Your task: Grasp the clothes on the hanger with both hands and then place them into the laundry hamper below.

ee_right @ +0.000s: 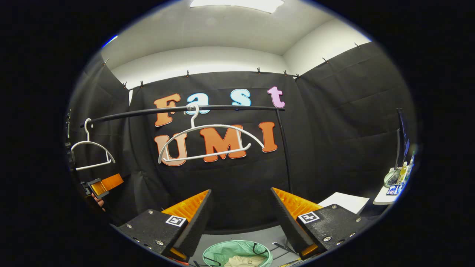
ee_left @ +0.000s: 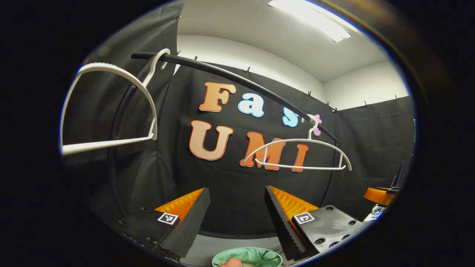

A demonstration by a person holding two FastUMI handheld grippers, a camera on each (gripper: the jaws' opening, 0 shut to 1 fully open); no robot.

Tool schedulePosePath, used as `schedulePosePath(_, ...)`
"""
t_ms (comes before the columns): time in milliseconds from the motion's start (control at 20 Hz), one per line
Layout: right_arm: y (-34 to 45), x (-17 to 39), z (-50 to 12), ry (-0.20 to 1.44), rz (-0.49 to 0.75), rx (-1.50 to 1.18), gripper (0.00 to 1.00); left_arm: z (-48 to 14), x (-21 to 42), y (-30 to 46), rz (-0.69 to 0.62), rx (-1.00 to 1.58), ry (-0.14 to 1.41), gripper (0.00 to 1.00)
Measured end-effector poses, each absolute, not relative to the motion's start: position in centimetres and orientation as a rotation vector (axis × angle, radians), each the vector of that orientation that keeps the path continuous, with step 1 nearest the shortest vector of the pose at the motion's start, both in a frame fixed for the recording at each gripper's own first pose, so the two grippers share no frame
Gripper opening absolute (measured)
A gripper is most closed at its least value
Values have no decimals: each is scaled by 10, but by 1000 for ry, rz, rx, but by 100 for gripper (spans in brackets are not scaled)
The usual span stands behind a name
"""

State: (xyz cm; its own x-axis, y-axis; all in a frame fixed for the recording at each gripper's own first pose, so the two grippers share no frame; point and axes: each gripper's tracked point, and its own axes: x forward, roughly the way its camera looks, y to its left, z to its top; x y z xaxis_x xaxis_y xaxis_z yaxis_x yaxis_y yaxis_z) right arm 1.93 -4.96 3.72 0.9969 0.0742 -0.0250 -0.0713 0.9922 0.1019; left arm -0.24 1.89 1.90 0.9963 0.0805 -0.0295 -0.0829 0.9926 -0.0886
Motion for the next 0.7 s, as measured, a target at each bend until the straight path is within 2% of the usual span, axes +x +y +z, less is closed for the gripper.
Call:
schedulePosePath(50, -50, 20, 38, 29, 71, 100, 94, 19, -2, 19, 82, -91, 27, 94)
schedulePosePath(100, -49, 20, 37, 29, 71, 100, 94, 19, -3, 20, 82, -91, 27, 97)
schedulePosePath(150, -49, 20, 38, 30, 71, 100, 94, 18, -3, 19, 82, -91, 27, 94)
schedulePosePath(300, -48, 19, 36, 35, 72, 101, 94, 21, -5, 19, 82, -95, 24, 94)
schedulePosePath(350, -47, 19, 36, 37, 74, 101, 94, 22, -5, 19, 81, -96, 21, 97)
schedulePosePath(400, -46, 18, 35, 38, 76, 101, 94, 22, -6, 19, 79, -97, 18, 94)
schedulePosePath(450, -46, 17, 34, 38, 77, 100, 94, 23, -7, 19, 78, -98, 16, 97)
schedulePosePath(700, -43, 13, 34, 36, 87, 90, 94, 18, -12, 18, 78, -103, 23, 97)
